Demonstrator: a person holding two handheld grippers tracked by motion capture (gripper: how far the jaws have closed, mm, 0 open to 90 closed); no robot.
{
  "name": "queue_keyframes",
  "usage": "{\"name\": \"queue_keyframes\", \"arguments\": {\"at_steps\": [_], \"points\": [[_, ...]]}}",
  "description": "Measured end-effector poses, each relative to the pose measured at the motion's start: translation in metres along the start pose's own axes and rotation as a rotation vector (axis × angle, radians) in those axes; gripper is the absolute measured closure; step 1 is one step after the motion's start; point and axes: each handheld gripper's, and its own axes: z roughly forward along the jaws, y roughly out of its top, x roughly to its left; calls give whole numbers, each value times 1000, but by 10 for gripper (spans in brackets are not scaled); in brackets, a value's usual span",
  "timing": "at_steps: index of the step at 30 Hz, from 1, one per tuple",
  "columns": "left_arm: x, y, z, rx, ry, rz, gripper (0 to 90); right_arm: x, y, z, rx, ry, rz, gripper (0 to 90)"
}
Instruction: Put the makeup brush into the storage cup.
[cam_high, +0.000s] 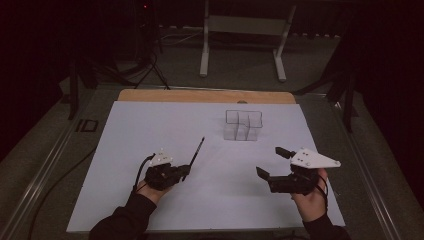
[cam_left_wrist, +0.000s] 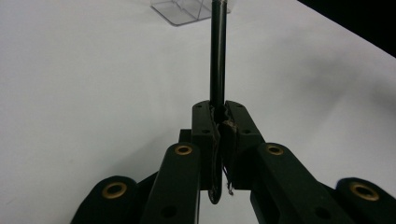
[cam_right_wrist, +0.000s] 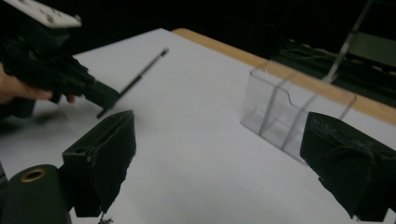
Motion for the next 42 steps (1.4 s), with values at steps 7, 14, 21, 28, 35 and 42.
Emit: {"name": "queue_keyframes", "arguments": {"at_steps": [7,14,21,28,35,42], "points": [[-2,0,-1,-8,-1,11,850,7,21,7,-26,7,-12,106],[-1,-1,0,-8,-2,0,850,15,37,22,-12,-29,-9,98],[-2,-1,0,-6,-9,5,850,20,44,42,27,-47,-11,98],[-2,-2,-1,-13,-8,-3,850,28,48,58,68,-62,-11,98],[-3,-2,1,-7,-14,-2,850,31,54,75,88,-66,59,91],[-2,-2,0,-11,-15,-5,850,42,58,93,71,-91,113,91]]}}
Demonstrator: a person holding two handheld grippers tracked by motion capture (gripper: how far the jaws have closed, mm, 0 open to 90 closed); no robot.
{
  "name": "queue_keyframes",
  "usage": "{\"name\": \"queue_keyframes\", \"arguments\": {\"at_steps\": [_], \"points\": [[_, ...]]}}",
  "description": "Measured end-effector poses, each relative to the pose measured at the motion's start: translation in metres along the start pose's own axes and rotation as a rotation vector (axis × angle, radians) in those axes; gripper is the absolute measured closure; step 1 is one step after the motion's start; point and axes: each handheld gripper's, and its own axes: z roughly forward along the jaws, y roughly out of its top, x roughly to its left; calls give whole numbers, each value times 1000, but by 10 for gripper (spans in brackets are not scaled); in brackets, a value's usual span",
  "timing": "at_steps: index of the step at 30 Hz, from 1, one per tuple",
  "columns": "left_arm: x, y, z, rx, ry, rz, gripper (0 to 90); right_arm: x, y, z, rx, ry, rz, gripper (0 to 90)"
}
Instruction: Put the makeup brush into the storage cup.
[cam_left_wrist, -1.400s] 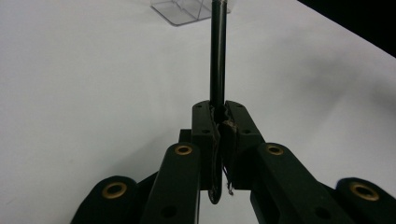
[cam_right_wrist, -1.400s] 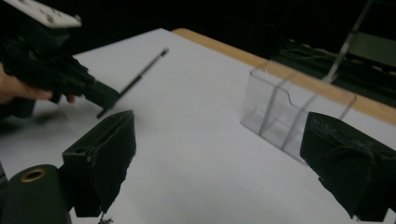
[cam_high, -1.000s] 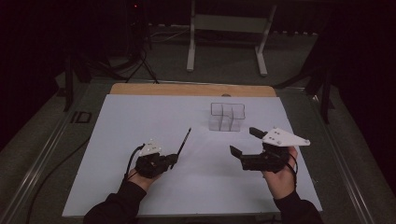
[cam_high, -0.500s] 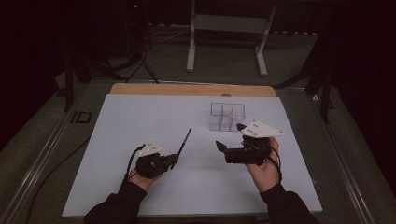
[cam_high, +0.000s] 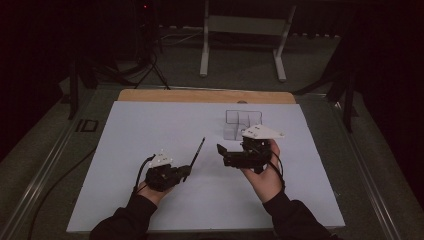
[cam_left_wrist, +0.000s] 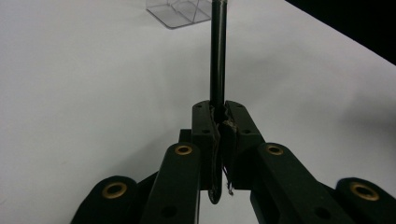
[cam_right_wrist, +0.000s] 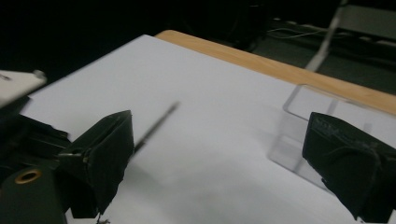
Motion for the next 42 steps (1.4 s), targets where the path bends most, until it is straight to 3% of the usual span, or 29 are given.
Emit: {"name": "queue_keyframes", "arguments": {"at_steps": [6,12,17,27,33,37,42], "points": [[0,0,0,-4,-1,5,850,9,4,9,-15,65,59,92],[-1,1,-1,-22,-11,5,850,20,6,21,-9,98,116,96],[-1,1,-2,-29,-12,3,850,27,5,27,-4,94,147,143],[-2,1,-3,-45,-15,8,850,30,1,44,34,120,311,316],[-1,1,-4,-60,-44,13,850,28,-6,53,61,133,375,392],[-2,1,-5,-70,-53,13,850,24,-12,58,71,144,446,472],[-3,1,-4,-69,-54,19,850,24,-16,63,98,169,470,558]]}}
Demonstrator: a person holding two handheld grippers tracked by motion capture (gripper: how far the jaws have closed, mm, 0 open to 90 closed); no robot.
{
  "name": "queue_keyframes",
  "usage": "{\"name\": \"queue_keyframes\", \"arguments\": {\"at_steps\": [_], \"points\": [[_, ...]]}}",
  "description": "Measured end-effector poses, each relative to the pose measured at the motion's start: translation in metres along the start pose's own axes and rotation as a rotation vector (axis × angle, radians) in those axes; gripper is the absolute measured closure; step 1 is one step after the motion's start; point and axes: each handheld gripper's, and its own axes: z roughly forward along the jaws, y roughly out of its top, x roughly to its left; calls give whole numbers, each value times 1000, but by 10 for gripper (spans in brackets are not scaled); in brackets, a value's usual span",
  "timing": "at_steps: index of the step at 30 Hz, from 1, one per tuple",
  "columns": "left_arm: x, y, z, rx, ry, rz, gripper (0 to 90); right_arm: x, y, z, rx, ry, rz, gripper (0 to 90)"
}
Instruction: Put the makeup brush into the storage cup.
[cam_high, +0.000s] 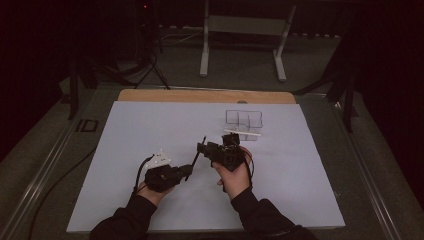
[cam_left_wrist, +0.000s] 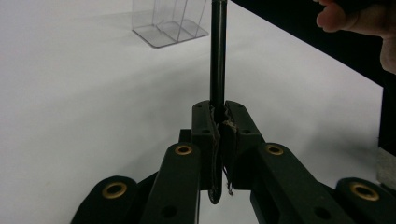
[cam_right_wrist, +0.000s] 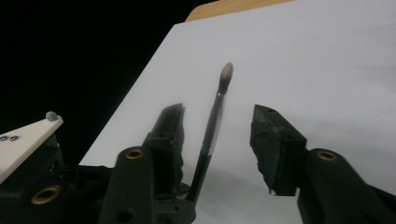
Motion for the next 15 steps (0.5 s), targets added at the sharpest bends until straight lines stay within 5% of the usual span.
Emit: {"name": "queue_keyframes", "arguments": {"at_steps": [7,15], "points": [[0,0,0,-4,-9,-1,850,-3,-1,5,14,27,33,697],[0,-1,2,10,-21,7,850,0,-2,7,14,37,16,838]]}}
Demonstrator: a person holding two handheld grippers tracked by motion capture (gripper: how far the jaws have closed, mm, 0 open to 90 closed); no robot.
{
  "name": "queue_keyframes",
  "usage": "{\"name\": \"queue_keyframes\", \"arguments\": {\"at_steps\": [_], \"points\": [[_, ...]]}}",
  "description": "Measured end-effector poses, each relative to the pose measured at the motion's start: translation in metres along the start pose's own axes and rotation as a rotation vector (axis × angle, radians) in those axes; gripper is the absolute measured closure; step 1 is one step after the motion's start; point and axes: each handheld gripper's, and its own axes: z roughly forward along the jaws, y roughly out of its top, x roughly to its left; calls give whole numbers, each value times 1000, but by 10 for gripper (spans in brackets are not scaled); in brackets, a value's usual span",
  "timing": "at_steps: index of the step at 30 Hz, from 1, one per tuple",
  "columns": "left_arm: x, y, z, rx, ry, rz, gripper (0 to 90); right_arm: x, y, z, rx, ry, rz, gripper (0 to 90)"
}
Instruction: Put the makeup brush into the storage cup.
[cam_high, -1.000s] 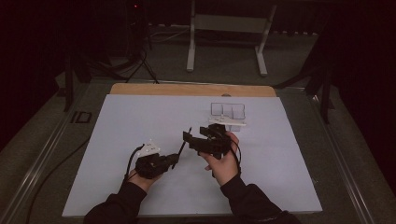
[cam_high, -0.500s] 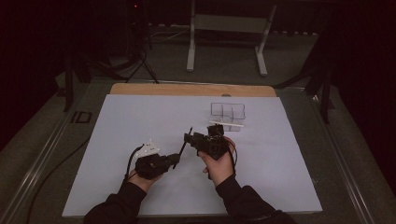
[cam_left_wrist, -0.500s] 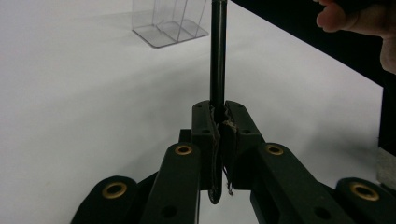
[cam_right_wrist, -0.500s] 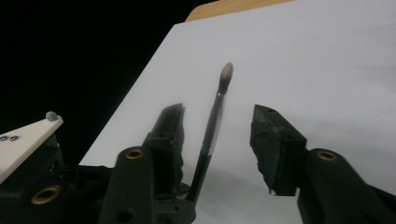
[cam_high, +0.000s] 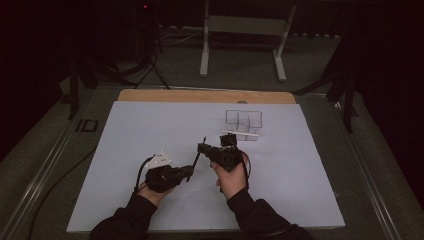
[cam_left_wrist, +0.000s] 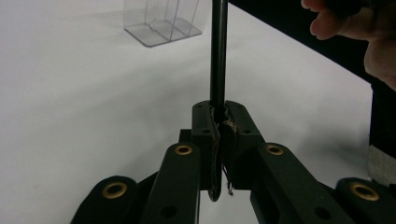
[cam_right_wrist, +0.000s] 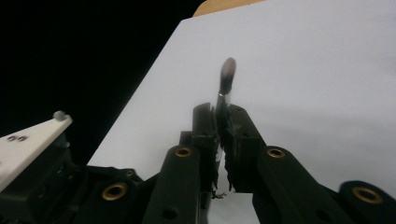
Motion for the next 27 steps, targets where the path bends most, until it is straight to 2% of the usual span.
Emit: {"name": "queue_keyframes", "arguments": {"at_steps": [4,8,11,12,14,18,20,23,24,25,27], "points": [[-1,0,0,3,3,17,849,8,-1,-1,0,-1,-60,844],[-1,1,0,-4,-12,22,821,9,0,-3,-1,5,-79,845],[-4,1,2,4,-8,24,653,10,0,-3,-4,13,-106,844],[-8,1,4,18,11,39,618,11,0,-3,-5,14,-120,844],[-9,1,5,20,16,38,539,12,0,-4,-5,17,-151,844],[-5,1,4,16,25,6,417,12,1,-5,14,37,-199,843],[-3,3,1,-3,53,-16,379,12,2,-6,18,45,-233,843],[-2,5,-2,-15,72,-26,331,12,4,-9,20,53,-279,843],[-2,5,-2,-15,72,-26,307,12,4,-9,20,53,-279,843],[-2,5,-2,-14,75,-25,299,12,6,-12,7,64,-310,842],[-3,5,-2,-11,83,-19,257,11,8,-14,6,58,-343,842]]}}
